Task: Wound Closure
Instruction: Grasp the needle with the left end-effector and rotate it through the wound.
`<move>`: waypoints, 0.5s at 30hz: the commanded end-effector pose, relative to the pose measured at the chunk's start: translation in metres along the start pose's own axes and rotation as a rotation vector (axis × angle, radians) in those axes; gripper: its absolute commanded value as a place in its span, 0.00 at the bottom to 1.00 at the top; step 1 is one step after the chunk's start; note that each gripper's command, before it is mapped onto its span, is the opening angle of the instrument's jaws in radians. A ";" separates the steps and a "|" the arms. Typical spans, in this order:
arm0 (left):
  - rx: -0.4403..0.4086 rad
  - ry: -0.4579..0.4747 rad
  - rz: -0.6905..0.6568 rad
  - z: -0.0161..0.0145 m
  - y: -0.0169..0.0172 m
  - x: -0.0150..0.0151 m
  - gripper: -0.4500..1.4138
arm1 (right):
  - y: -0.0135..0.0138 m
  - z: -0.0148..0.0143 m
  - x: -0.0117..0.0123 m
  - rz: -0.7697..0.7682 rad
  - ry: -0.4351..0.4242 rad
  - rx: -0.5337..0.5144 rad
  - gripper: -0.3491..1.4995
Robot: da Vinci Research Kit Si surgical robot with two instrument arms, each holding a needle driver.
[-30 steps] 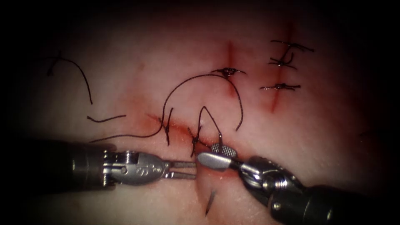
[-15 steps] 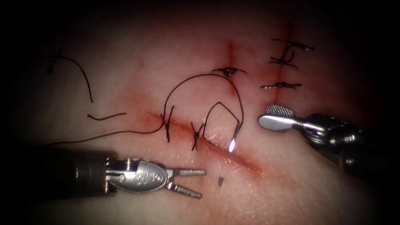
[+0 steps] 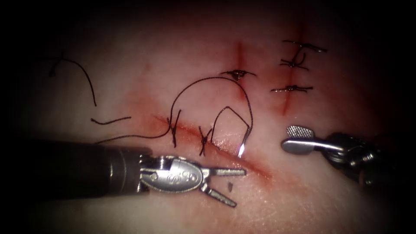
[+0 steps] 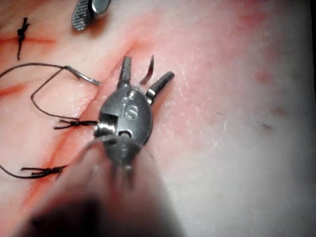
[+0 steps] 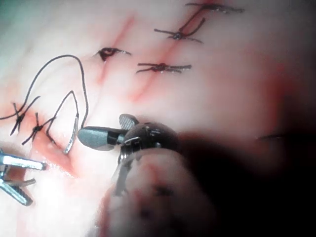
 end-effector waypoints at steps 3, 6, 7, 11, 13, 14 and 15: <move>-0.051 -0.022 -0.055 0.0006 0.0000 -0.0012 0.00 | -0.0001 0.0012 -0.0001 -0.337 0.007 -0.011 0.90; -0.120 0.013 -0.117 0.0008 0.0004 -0.0016 0.00 | -0.0003 0.0010 0.0001 -0.577 -0.012 -0.021 0.76; -0.139 0.027 -0.141 0.0009 0.0006 -0.0015 0.00 | -0.0004 0.0010 0.0001 -0.629 -0.043 -0.031 0.75; -0.206 0.095 -0.277 0.0004 0.0011 -0.0001 0.00 | -0.0014 0.0014 -0.0005 -0.682 -0.138 -0.028 0.82; -0.209 0.137 -0.325 0.0000 0.0012 0.0007 0.00 | -0.0018 0.0016 -0.0009 -0.701 -0.136 -0.014 0.87; -0.210 0.166 -0.369 -0.0002 0.0012 0.0012 0.00 | -0.0021 0.0018 -0.0011 -0.720 -0.136 -0.009 0.92; -0.209 0.189 -0.403 -0.0004 0.0012 0.0017 0.00 | -0.0023 0.0020 -0.0014 -0.733 -0.136 -0.005 0.94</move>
